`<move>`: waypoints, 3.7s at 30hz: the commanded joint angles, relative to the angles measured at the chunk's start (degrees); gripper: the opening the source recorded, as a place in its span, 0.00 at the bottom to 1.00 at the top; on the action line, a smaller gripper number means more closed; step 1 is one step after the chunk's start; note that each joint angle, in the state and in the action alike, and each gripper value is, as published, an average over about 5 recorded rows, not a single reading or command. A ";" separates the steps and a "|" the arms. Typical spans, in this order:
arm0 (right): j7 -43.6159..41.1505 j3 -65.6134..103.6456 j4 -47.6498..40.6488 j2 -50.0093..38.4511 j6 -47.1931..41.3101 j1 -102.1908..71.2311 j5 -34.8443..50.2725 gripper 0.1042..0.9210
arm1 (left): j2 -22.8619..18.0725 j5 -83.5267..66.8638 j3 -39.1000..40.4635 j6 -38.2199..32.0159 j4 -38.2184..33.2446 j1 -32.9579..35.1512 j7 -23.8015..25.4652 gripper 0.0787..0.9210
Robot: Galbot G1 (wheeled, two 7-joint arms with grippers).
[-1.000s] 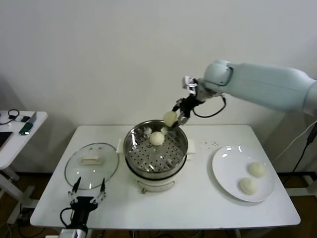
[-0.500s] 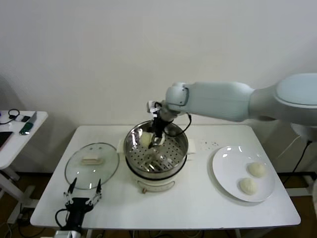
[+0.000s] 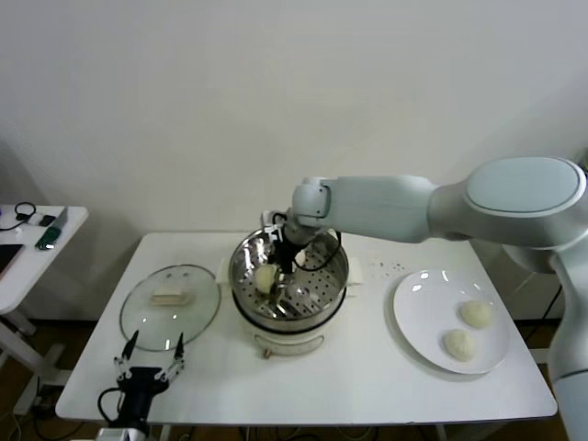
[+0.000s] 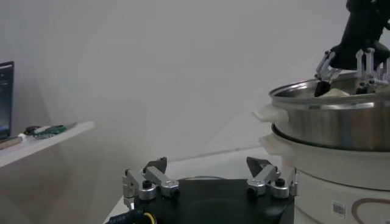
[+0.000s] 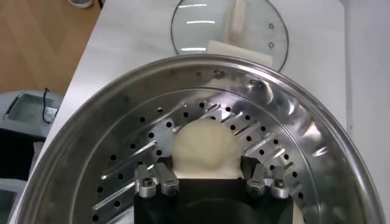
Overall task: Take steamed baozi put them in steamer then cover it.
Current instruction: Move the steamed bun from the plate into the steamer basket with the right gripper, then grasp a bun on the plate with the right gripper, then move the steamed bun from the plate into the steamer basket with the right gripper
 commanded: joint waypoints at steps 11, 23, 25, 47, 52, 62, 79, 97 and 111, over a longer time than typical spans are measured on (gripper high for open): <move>-3.50 1.87 2.33 -3.41 0.29 3.17 -1.76 0.88 | -0.07 -0.37 0.14 -0.08 0.71 -0.20 -0.13 0.88; -15.60 -2.87 14.81 -23.40 5.81 16.90 -7.89 0.88 | -0.29 -0.68 0.36 -0.12 1.45 -0.35 -0.24 0.88; -16.52 -3.85 16.43 -27.24 6.33 17.80 -10.19 0.88 | -0.31 -0.67 0.43 -0.08 1.54 -0.31 -0.26 0.88; -16.65 5.13 18.07 -55.26 11.60 -2.95 -43.28 0.88 | -1.63 1.01 -0.17 0.95 1.08 -0.30 -0.30 0.88; -16.11 10.93 16.67 -56.33 11.77 -10.81 -45.61 0.88 | -2.32 1.50 -0.42 1.19 0.40 0.25 -0.33 0.88; -15.95 19.92 12.72 -55.03 12.22 -22.25 -49.06 0.88 | -3.04 2.53 -0.86 1.23 0.19 1.25 -0.46 0.88; -16.11 23.97 7.41 -50.27 13.13 -26.17 -51.07 0.88 | -3.74 3.65 -0.84 1.33 0.63 1.59 -0.61 0.88; -17.51 24.04 6.34 -49.13 13.47 -25.84 -51.72 0.76 | -3.77 3.70 -0.68 1.33 1.03 1.33 -0.65 0.88; -20.42 18.17 9.74 -48.55 19.70 -11.41 -51.28 0.72 | -3.73 4.27 0.06 1.77 0.82 0.69 -0.61 0.88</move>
